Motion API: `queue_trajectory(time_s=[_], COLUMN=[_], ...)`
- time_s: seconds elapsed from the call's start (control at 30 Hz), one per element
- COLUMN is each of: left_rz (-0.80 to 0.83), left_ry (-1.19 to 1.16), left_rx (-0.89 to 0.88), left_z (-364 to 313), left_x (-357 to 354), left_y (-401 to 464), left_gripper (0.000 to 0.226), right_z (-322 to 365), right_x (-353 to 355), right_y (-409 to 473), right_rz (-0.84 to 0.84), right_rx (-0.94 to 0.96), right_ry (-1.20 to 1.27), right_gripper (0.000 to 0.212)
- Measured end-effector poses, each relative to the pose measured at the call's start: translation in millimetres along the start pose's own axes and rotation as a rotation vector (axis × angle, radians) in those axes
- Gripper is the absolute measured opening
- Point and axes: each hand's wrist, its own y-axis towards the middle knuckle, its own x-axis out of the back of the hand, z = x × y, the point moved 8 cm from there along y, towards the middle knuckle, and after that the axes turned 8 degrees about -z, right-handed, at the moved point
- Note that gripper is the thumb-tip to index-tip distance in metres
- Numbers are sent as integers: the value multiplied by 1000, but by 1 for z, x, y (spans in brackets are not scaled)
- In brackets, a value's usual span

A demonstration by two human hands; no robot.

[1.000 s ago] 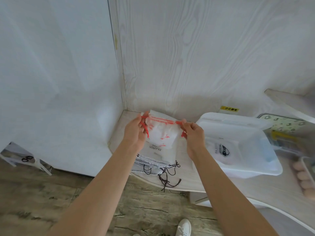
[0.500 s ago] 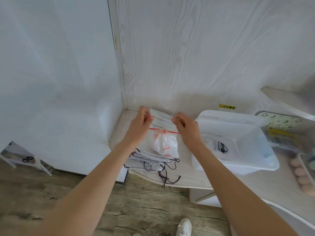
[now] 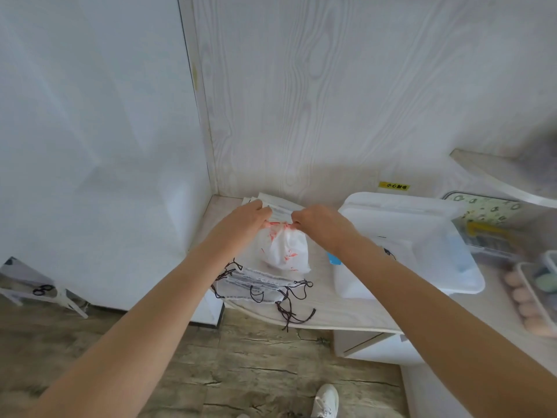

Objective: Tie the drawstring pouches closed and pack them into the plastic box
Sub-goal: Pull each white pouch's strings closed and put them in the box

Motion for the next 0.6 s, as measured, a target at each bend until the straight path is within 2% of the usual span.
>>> queue_trajectory(time_s=[0.13, 0.2, 0.23, 0.3, 0.33, 0.43, 0.5, 0.6], left_rz=[-137, -178, -222, -360, -363, -197, -169, -257], left_ry=[110, 105, 94, 94, 96, -42, -363, -1021], left_rx=[74, 113, 126, 162, 188, 372, 569, 944], left_z=[0, 1, 3, 5, 6, 15, 24, 36], left_x=[11, 13, 15, 21, 21, 10, 0, -21], left_y=[-4, -7, -8, -11, -10, -5, -5, -12], left_gripper=[22, 14, 7, 12, 11, 21, 30, 33], right_z=[13, 13, 12, 6, 1, -14, -16, -11], right_x=[7, 23, 24, 24, 20, 4, -6, -23], right_y=[-7, -10, -10, -9, -10, -10, -12, -17], right_rz=[-135, -272, -287, -324, -291, -170, -160, -132], right_rx=[9, -59, -84, -146, -204, -436, -578, -786], right_ry=[-332, -364, -306, -118, -7, 399, 756, 1279], right_gripper=[21, 27, 24, 9, 3, 13, 26, 29])
